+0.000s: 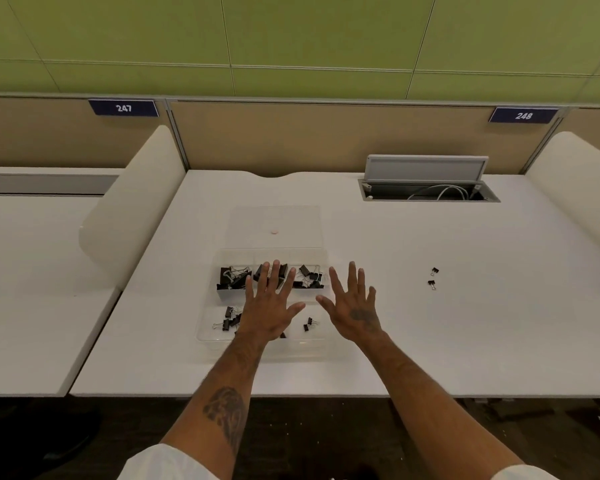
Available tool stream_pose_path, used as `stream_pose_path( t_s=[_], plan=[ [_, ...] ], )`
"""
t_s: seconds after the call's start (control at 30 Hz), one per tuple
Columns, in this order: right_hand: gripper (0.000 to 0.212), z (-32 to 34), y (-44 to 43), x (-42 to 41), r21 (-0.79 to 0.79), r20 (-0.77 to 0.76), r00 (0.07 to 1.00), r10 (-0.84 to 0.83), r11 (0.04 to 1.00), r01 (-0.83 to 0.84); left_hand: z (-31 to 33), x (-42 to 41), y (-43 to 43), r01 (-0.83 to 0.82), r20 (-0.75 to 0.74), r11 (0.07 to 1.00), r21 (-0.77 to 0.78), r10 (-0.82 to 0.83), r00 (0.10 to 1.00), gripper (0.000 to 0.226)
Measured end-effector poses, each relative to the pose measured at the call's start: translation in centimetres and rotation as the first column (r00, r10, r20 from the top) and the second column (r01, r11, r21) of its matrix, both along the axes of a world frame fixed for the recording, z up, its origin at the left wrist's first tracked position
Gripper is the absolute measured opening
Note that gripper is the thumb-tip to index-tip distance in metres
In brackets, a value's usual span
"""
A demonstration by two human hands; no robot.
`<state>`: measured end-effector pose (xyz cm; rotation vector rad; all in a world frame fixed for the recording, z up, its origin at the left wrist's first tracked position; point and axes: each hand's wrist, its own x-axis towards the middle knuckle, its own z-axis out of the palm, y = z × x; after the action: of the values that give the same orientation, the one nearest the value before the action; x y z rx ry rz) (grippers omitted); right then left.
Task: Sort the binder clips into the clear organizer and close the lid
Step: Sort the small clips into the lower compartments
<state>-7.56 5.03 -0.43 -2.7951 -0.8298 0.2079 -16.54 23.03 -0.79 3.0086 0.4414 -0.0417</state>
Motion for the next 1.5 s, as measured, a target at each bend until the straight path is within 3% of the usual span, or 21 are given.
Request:
stream_pose_path(
  t_s=[0.2,0.6,0.8,0.93,1.07,1.17,1.3,1.5],
  plan=[
    [0.094,-0.6,-2.6,0.6,-0.079,0.054,0.997,-0.061,0.995,0.065,0.5,1.1,-0.4,0.051,0.0,0.999,-0.014,-0.051,0.999,0.078],
    [0.097,-2.1,-9.5,6.6,-0.134,0.059,0.978,-0.198,0.97,0.204,-0.9,8.8,-5.6,0.18,0.013,0.984,0.002,-0.18,0.984,0.079],
    [0.081,-3.1,-13.5,12.4,-0.139,0.016,0.977,-0.213,0.967,0.213,-1.4,14.9,-9.8,0.207,0.011,0.978,-0.014,-0.207,0.978,0.077],
    [0.093,-3.7,-16.6,16.0,-0.169,0.017,0.981,-0.192,0.967,0.192,-2.0,18.5,-13.1,0.218,0.0,0.975,-0.035,-0.218,0.976,0.076],
    [0.077,-4.1,-19.3,19.4,-0.21,-0.037,0.983,-0.179,0.963,0.168,-3.3,21.5,-16.0,0.233,-0.007,0.972,-0.024,-0.233,0.972,0.078],
    [0.059,-4.9,-20.7,21.6,-0.159,0.016,0.989,-0.15,0.976,0.151,-4.3,23.2,-17.7,0.235,-0.013,0.972,-0.029,-0.235,0.972,0.079],
    [0.056,-6.0,-21.7,24.0,-0.009,0.069,0.997,-0.028,1.0,0.028,-4.7,24.9,-19.5,0.23,-0.065,0.973,-0.035,-0.232,0.971,0.078],
    [0.046,-6.7,-21.4,26.0,0.031,0.162,0.982,0.1,0.994,-0.106,-4.9,26.1,-21.0,0.246,-0.144,0.959,-0.142,-0.266,0.953,0.081]
  ],
)
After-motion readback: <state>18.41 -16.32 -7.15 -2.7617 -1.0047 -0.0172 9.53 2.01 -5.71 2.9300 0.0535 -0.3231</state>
